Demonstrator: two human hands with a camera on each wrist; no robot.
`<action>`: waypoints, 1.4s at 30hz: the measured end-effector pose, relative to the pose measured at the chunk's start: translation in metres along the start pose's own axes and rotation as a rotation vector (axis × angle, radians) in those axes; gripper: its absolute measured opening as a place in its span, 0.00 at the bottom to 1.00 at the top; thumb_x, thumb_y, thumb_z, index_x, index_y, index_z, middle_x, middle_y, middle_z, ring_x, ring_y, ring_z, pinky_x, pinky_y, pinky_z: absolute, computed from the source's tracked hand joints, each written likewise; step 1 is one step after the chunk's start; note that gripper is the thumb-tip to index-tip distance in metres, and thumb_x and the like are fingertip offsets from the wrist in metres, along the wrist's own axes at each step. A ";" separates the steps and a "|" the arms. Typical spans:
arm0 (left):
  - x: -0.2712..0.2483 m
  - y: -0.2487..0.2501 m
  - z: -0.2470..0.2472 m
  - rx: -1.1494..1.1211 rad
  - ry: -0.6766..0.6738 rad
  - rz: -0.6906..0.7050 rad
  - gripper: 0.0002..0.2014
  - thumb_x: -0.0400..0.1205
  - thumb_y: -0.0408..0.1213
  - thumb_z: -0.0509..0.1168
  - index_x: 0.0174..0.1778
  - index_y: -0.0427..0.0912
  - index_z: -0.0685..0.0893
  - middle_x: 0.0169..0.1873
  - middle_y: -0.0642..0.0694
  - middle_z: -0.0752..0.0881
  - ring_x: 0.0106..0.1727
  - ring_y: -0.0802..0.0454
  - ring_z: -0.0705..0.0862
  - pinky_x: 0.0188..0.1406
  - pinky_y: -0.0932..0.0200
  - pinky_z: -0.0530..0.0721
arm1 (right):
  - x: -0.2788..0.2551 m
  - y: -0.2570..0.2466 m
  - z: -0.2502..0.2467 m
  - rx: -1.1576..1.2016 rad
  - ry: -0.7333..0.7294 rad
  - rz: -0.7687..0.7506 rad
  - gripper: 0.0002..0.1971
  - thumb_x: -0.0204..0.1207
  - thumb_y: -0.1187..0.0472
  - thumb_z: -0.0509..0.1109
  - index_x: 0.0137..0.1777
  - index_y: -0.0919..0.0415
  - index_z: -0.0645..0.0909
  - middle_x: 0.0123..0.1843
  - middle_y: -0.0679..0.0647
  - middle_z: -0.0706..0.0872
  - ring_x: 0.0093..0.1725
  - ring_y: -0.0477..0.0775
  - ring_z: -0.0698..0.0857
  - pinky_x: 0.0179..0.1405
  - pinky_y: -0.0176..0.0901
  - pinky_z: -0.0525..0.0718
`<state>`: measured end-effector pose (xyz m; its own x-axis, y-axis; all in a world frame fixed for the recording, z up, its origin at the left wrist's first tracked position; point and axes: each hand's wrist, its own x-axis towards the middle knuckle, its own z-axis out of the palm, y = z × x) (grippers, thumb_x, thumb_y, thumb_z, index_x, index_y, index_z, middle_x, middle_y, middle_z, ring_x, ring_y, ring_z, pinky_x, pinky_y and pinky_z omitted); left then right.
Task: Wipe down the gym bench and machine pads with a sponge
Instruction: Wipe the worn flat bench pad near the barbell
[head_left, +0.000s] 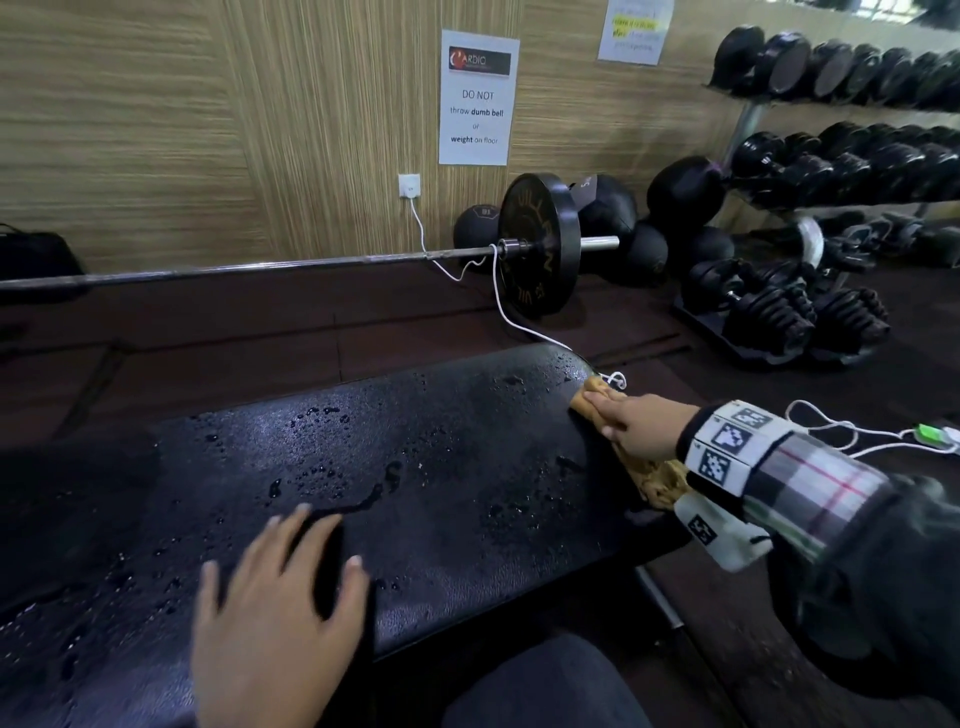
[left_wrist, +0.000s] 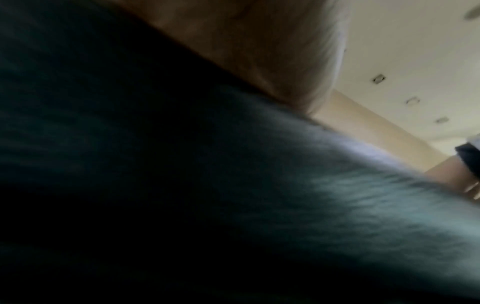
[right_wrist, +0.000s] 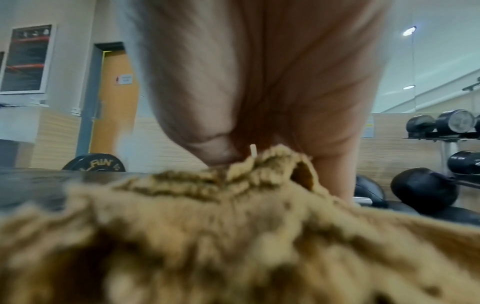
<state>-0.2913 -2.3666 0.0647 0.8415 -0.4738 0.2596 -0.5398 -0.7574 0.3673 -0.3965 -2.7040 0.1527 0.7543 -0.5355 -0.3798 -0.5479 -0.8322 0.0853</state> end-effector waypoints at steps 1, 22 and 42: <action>0.000 -0.011 -0.004 0.023 0.002 -0.043 0.30 0.72 0.64 0.49 0.65 0.61 0.83 0.71 0.55 0.80 0.74 0.51 0.76 0.75 0.35 0.64 | 0.005 -0.001 -0.005 -0.015 -0.001 0.018 0.30 0.86 0.56 0.51 0.83 0.54 0.40 0.84 0.56 0.44 0.81 0.59 0.58 0.77 0.43 0.57; -0.001 -0.015 -0.007 0.099 0.109 -0.118 0.29 0.70 0.61 0.53 0.62 0.55 0.86 0.70 0.49 0.82 0.73 0.45 0.77 0.75 0.31 0.64 | 0.082 -0.047 -0.042 -0.094 0.070 -0.261 0.32 0.84 0.63 0.57 0.83 0.57 0.45 0.84 0.55 0.46 0.82 0.54 0.54 0.75 0.36 0.52; -0.001 -0.016 -0.006 0.088 0.124 -0.118 0.29 0.70 0.61 0.54 0.61 0.56 0.86 0.70 0.49 0.82 0.73 0.46 0.77 0.76 0.33 0.62 | 0.086 -0.031 -0.039 -0.073 0.064 -0.323 0.33 0.83 0.68 0.57 0.83 0.58 0.45 0.84 0.54 0.44 0.83 0.51 0.50 0.73 0.31 0.46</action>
<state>-0.2834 -2.3514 0.0642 0.8868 -0.3244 0.3291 -0.4286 -0.8437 0.3233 -0.3003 -2.7301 0.1533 0.9073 -0.2481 -0.3393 -0.2509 -0.9673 0.0364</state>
